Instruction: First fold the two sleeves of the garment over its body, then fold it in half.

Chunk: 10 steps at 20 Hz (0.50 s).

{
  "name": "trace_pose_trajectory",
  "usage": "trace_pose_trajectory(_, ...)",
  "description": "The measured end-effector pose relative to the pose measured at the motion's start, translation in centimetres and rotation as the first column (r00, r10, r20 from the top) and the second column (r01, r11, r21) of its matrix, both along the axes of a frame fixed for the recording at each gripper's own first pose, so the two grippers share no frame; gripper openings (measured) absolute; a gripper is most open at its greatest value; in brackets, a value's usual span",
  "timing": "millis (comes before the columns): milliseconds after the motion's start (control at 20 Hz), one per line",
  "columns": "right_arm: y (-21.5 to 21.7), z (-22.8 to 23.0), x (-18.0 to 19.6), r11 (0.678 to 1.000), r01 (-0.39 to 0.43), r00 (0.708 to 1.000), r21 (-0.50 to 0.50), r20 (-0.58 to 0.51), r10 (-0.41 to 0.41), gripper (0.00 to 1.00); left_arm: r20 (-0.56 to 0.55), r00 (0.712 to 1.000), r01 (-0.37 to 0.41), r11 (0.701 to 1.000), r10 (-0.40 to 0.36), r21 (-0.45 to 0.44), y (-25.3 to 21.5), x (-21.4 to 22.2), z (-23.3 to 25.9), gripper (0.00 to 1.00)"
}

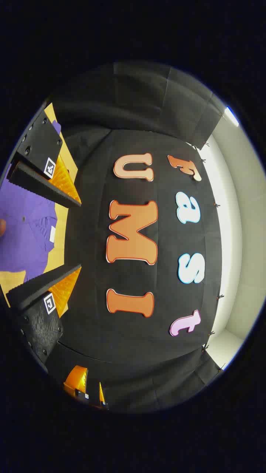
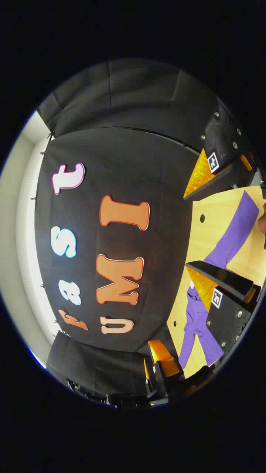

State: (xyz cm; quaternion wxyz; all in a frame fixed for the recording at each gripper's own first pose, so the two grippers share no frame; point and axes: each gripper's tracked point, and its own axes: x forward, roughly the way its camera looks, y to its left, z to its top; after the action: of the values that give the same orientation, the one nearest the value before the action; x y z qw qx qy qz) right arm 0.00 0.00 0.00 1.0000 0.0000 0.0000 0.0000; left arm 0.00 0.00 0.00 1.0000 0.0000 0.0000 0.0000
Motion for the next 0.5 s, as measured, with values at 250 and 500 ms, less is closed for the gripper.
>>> trace_pose_trajectory(250, 8.6, -1.1, 3.0, 0.999, 0.030, 0.999, 0.033, -0.035, -0.028, 0.97, 0.022, 0.998, 0.051, 0.998, -0.052, 0.035, 7.5, 2.7, -2.3, 0.95)
trace_pose_trajectory(500, 17.7, 0.4, 5.0, 0.995, 0.020, 1.000, 0.093, 0.014, -0.022, 0.97, 0.017, 0.980, 0.194, 0.975, -0.197, 0.107, 11.9, 6.7, -3.1, 0.95)
